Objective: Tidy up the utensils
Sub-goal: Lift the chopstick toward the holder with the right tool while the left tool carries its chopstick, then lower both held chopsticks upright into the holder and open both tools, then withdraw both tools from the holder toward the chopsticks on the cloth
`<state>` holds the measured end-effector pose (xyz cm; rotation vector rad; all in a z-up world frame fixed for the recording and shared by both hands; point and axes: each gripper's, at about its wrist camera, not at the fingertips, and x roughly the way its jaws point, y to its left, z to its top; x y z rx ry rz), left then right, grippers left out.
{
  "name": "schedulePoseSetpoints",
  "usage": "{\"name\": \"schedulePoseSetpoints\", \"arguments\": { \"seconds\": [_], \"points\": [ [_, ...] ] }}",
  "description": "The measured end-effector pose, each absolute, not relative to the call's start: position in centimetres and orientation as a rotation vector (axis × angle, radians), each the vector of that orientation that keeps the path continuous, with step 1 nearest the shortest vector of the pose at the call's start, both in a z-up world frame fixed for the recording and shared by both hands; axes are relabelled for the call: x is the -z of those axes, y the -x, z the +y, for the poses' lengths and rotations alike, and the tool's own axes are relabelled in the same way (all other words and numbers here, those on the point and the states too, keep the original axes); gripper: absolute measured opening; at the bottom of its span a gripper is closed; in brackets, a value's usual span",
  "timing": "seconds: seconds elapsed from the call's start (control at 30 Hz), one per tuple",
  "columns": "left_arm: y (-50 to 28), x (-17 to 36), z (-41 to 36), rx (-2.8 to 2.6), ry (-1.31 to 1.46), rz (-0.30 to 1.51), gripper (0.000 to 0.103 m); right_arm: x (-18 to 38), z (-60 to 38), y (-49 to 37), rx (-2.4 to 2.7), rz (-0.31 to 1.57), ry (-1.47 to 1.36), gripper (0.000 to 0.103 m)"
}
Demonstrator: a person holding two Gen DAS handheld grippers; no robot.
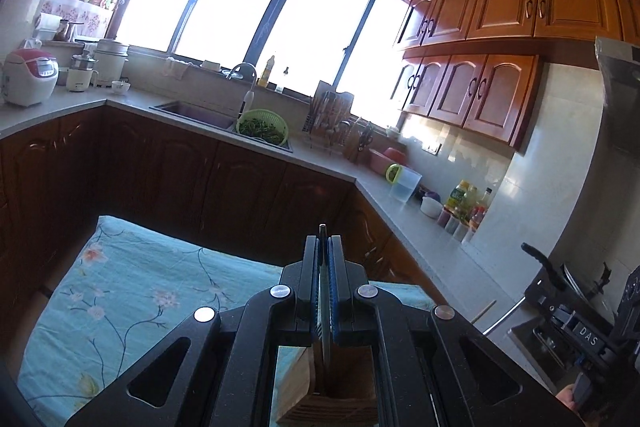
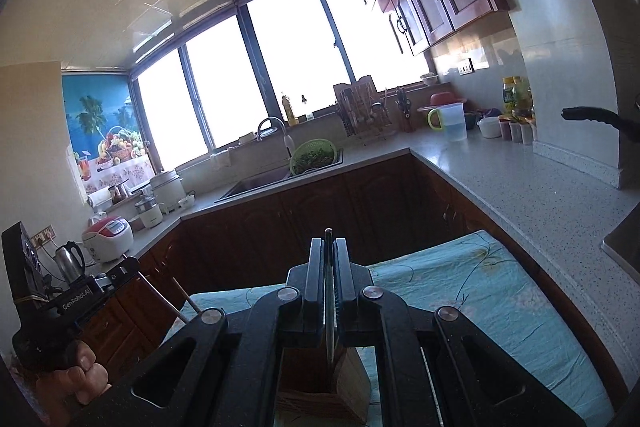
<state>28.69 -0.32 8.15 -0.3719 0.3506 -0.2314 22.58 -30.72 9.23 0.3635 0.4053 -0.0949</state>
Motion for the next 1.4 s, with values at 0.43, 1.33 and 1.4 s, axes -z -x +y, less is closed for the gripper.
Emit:
{"name": "schedulePoseSetpoints", "arguments": {
  "seconds": [0.43, 1.33, 1.4],
  "points": [
    [-33.8, -5.9, -2.4, 0.25, 0.336, 0.457, 0.003, -4.5, -31.1, -24.0, 0.095, 0.52, -0.411, 0.005],
    [-25.5, -6.6, 3.0, 0.228, 0.368, 0.429, 0.083, -8.6, -31.3, -17.6, 0.056, 0.383, -0.48, 0.103],
    [-23.8, -6.3, 3.5, 0.222, 0.379, 0.434, 0.083, -8.4, -31.0, -16.4, 0.052, 0.391, -0.481, 0.103]
  ]
}}
